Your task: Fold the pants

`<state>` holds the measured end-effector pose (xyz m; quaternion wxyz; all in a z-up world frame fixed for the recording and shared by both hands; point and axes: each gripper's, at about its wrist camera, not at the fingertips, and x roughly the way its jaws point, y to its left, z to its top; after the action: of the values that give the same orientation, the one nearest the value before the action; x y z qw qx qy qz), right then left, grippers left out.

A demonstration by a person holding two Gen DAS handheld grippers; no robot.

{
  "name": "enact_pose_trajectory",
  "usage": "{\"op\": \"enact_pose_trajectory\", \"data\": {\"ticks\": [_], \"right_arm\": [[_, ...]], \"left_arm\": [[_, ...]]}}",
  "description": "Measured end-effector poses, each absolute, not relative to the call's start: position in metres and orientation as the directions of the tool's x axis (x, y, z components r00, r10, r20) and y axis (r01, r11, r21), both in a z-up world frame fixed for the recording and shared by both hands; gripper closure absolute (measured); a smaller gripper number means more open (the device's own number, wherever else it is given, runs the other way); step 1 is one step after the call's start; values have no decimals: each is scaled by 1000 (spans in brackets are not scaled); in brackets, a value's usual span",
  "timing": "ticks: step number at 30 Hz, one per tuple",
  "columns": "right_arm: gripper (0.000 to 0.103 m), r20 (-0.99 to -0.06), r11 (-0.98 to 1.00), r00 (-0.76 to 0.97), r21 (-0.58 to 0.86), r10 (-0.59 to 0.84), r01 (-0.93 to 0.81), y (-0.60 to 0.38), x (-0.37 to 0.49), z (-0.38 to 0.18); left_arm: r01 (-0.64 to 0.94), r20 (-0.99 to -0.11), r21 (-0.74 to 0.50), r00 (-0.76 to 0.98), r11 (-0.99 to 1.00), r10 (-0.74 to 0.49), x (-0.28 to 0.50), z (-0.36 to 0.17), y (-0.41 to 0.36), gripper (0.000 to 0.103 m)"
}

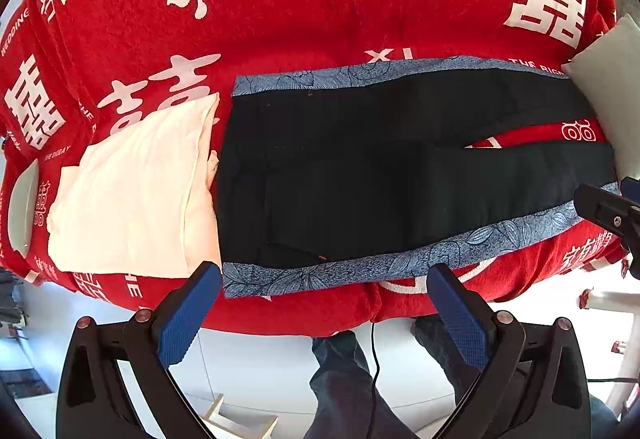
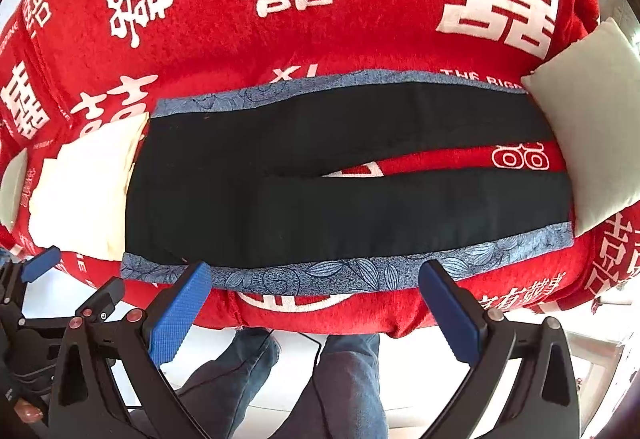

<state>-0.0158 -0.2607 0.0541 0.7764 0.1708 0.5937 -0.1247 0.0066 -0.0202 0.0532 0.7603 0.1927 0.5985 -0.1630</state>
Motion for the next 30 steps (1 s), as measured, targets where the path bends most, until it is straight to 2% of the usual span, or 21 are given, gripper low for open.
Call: {"op": "enact_pose_trajectory", "data": {"ticks": [9, 17, 30], "right_arm": [[0, -971, 919, 236, 133, 45, 372, -287, -15, 46], [0, -955, 931, 249, 232, 163, 281, -300, -20, 30], [0, -967, 912, 219, 201, 127, 359, -283, -22, -4]], "left_arm": [[386, -972, 108, 232, 916, 17, 3, 56, -39, 0], [287, -976, 103, 214, 952, 41, -3, 45, -50, 0], [354, -975, 109, 220, 929, 30, 2, 11, -35, 0]]}}
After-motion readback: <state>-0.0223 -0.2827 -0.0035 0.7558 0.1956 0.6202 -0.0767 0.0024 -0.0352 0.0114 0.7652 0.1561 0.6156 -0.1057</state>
